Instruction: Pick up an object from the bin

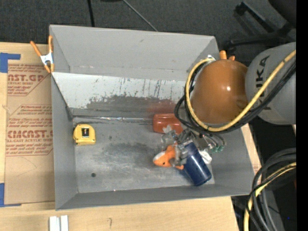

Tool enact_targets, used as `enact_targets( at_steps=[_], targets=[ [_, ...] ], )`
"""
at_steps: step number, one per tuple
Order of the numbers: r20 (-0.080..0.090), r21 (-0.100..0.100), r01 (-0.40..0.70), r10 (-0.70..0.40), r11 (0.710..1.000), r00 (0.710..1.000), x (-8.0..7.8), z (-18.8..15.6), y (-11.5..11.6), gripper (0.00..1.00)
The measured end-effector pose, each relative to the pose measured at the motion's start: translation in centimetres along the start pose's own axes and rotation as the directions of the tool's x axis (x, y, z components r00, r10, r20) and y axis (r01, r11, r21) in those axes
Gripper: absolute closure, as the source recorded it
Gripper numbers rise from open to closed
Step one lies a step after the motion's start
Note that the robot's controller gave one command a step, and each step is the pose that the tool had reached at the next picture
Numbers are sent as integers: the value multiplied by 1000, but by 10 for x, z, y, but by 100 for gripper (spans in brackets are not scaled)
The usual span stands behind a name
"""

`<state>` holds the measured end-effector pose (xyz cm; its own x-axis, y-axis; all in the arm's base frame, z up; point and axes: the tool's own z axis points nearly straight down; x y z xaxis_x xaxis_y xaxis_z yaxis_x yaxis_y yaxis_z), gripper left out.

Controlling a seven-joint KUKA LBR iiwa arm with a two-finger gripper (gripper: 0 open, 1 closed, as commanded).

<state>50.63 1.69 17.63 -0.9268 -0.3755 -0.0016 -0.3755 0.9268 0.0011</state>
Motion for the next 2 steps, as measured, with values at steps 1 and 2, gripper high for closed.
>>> enact_targets(
  at_steps=[1,2],
  targets=[
    [2,1,-3,3,1000,1000,13,-115,-3,100],
    [2,1,-3,3,1000,1000,13,-115,-2,100]
  ],
)
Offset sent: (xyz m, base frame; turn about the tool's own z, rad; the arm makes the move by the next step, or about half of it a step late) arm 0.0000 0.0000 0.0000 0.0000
